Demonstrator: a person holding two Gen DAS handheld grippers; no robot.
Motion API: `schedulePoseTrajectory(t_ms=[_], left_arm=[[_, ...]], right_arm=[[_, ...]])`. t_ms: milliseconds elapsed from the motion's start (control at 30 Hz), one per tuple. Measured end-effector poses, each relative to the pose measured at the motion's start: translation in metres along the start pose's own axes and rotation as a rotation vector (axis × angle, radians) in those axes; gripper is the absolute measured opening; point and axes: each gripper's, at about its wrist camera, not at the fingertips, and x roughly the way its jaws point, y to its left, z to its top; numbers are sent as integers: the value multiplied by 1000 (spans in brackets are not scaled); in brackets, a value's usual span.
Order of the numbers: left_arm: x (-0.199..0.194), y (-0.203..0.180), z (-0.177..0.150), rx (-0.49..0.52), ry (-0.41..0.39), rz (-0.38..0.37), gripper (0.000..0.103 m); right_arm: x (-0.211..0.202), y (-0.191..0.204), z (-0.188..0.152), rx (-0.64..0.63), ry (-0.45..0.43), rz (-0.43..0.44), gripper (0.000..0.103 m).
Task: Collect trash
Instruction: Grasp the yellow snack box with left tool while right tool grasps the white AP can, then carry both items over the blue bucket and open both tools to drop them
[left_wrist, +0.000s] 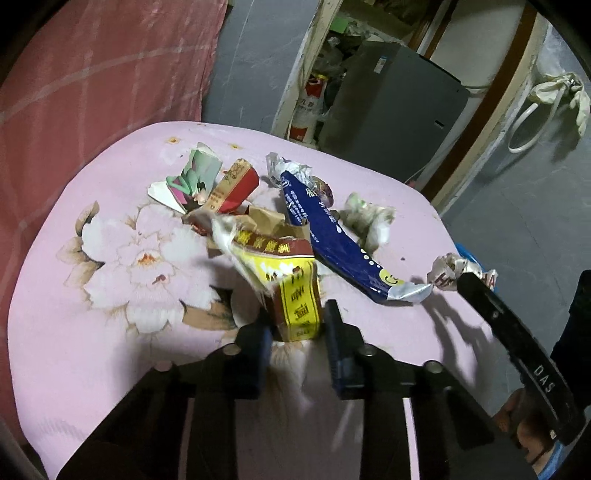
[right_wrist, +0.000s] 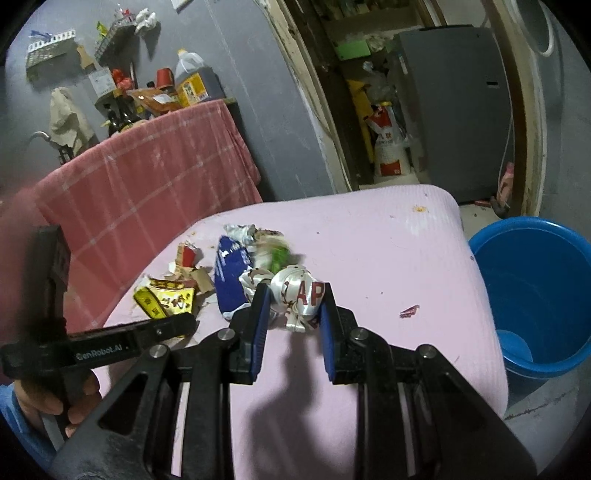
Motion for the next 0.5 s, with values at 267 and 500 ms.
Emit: schedulePoseTrajectory(t_ms=[267,500], left_arm=[[-7,-6,-8,9,-32,2,21],[-20,-15,-19,34,-80,-45,21]], right_arm=[[-11,1,-7,-5,-26,17,26],[-29,-1,-9,-7,-108,20,26]])
